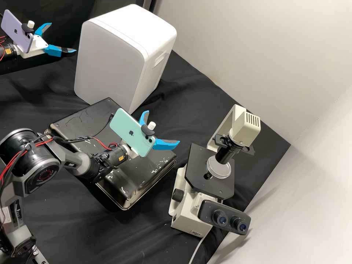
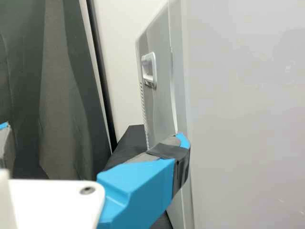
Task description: Place the petri dish on the bench
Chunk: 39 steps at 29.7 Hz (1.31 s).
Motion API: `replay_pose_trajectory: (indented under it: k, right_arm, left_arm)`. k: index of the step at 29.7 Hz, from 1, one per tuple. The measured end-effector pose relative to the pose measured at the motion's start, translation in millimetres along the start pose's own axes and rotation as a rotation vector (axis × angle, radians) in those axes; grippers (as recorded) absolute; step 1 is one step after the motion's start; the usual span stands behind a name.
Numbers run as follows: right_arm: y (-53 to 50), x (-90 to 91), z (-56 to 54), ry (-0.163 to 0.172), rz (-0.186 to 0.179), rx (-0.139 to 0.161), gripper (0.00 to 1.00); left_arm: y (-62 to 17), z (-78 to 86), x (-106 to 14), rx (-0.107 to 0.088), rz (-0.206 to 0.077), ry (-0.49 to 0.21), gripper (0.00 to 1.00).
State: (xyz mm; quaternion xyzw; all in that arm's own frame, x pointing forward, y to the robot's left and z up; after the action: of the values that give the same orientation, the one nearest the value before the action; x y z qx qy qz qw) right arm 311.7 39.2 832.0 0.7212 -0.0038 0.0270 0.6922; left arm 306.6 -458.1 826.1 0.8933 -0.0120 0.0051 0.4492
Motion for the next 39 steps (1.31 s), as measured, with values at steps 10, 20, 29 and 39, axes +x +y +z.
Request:
replay_pose_trajectory:
  k: [10,20,29,39]
  right_arm:
    - [0.0,0.0,0.0,0.0,0.0,0.0,1.0]
    - [0.0,0.0,0.0,0.0,0.0,0.0,1.0]
    - [0.0,0.0,0.0,0.0,0.0,0.0,1.0]
    - [0.0,0.0,0.0,0.0,0.0,0.0,1.0]
  left_arm:
    - [0.0,0.0,0.0,0.0,0.0,0.0,1.0]
    - [-6.4,8.3,-4.4,0.0,-0.025,-0.028,1.0]
    - [-8.7,47.4,-46.6,0.009,-0.026,-0.186,1.0]
    - [-14.3,62.1,-102.5,0.016,0.055,-0.321,1.0]
